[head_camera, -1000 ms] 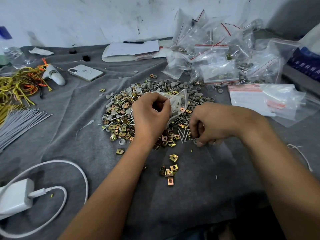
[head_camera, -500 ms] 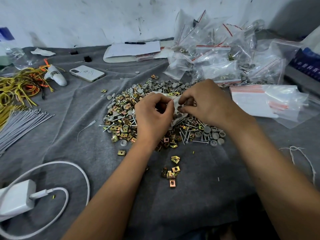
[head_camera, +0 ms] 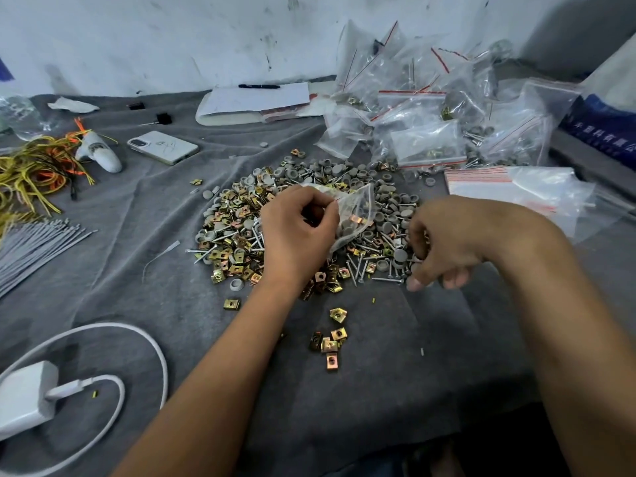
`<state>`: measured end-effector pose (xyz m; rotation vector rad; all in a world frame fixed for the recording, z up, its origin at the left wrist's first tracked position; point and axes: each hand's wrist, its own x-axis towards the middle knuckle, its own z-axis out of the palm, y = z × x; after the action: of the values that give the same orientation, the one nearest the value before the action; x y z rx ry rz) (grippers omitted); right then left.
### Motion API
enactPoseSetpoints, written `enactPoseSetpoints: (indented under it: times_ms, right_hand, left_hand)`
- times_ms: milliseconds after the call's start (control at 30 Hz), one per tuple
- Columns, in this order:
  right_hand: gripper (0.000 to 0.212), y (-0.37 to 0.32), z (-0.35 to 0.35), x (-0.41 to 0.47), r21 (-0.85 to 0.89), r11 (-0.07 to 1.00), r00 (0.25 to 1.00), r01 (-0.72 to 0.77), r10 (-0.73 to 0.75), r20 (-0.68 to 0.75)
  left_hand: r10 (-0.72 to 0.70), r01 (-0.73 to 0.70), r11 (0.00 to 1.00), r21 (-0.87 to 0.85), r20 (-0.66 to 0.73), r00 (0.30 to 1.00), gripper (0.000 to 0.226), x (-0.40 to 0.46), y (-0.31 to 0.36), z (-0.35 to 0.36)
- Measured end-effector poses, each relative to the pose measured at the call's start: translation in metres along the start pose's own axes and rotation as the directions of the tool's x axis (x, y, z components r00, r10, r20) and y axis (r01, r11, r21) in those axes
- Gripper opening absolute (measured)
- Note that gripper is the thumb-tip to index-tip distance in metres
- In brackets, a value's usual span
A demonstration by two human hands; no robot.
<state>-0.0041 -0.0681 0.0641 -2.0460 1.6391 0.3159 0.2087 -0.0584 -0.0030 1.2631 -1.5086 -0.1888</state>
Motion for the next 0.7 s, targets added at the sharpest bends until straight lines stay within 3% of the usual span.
enactPoseSetpoints:
  times_ms: [100, 367, 500, 633, 700]
  right_hand:
    - [0.040, -0.010, 0.008, 0.001, -0.088, 0.996, 0.997, -0.014, 0.007, -0.073]
    - [0.017, -0.026, 0.014, 0.018, -0.106, 0.990, 0.943, 0.089, -0.118, -0.312]
    - [0.016, -0.031, 0.015, 0.023, -0.080, 0.989, 0.914, 0.126, -0.147, -0.379]
    - [0.011, -0.020, 0.011, 0.019, 0.124, 0.966, 0.909, 0.225, -0.163, -0.383]
    - [0.010, -0.014, 0.004, 0.016, 0.106, 0.960, 0.885, 0.261, -0.194, -0.422]
  left_hand:
    - [0.007, -0.007, 1.000, 0.007, 0.004, 1.000, 0.012, 0.000, 0.000, 0.000]
    - [0.011, -0.011, 1.000, 0.002, 0.003, 1.000, 0.013, 0.000, 0.001, 0.000]
    - [-0.004, 0.004, 1.000, -0.003, -0.003, 1.000, 0.013, 0.000, -0.001, 0.000]
    - [-0.018, 0.018, 1.000, -0.007, -0.010, 1.000, 0.014, 0.000, -0.002, 0.000]
    - [-0.020, 0.020, 1.000, -0.013, -0.011, 1.000, 0.014, 0.000, -0.002, 0.000]
